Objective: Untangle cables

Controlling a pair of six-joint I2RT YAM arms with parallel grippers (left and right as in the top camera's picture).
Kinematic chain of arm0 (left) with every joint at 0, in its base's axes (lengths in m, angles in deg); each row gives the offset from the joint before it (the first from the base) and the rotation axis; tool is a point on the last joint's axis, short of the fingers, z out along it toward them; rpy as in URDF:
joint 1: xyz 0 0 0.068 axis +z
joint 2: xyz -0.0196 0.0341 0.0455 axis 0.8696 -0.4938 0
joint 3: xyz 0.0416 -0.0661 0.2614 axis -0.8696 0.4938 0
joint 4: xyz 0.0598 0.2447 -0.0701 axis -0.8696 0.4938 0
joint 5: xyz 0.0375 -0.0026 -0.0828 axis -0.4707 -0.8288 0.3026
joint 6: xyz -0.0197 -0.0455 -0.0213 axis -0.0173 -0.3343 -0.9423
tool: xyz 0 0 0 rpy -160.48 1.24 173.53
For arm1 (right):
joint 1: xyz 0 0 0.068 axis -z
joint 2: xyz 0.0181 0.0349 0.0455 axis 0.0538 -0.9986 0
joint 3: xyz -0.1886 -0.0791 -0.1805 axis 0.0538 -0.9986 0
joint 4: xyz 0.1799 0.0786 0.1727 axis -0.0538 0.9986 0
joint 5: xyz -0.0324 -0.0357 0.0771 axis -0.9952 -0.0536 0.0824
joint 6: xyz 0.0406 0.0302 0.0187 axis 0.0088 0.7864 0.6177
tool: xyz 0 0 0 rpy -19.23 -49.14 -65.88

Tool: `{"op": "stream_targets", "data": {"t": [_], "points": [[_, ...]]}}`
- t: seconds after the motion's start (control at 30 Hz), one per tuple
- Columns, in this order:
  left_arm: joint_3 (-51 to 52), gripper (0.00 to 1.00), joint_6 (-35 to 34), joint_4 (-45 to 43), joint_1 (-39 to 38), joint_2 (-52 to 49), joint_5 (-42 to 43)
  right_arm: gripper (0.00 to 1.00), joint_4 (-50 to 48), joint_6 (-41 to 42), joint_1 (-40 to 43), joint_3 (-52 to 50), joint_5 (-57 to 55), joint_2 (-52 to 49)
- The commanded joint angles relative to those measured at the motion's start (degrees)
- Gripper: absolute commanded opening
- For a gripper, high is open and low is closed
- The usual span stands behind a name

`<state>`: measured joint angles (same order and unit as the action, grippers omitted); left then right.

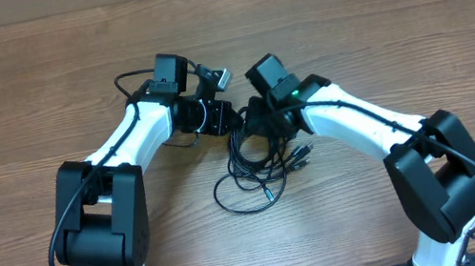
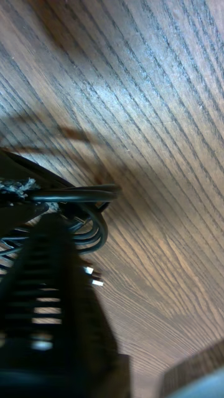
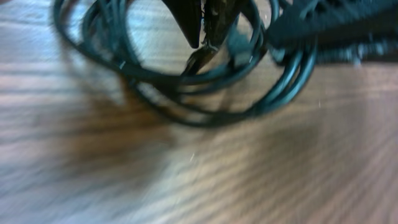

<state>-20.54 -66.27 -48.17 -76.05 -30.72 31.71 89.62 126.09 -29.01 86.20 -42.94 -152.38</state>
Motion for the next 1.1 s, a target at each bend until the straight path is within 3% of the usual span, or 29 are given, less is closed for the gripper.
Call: {"op": "stream_targets", "data": {"t": [0.0, 0.37, 0.83, 1.07], "points": [[-1.3, 0.04, 1.7, -0.3, 0.0, -0.7, 1.5, 0.04, 0.7, -0.7, -2.3, -0.2, 0.4, 1.7], [-1.5, 0.04, 1.0, 0.0, 2.2, -0.7, 3.7, 0.04, 2.3, 0.5, -3.0, -0.2, 0.3, 1.7], [-1.5, 0.04, 5.1, -1.1, 13.7, -0.7, 38.3, 0.04, -11.6, -4.5, 1.3, -0.2, 19.8, 1.7], [-1.5, 0.04, 5.2, -4.3, 13.9, -0.7, 47.6, 0.04, -18.3, -4.5, 1.9, -0.2, 21.7, 1.7]]}}
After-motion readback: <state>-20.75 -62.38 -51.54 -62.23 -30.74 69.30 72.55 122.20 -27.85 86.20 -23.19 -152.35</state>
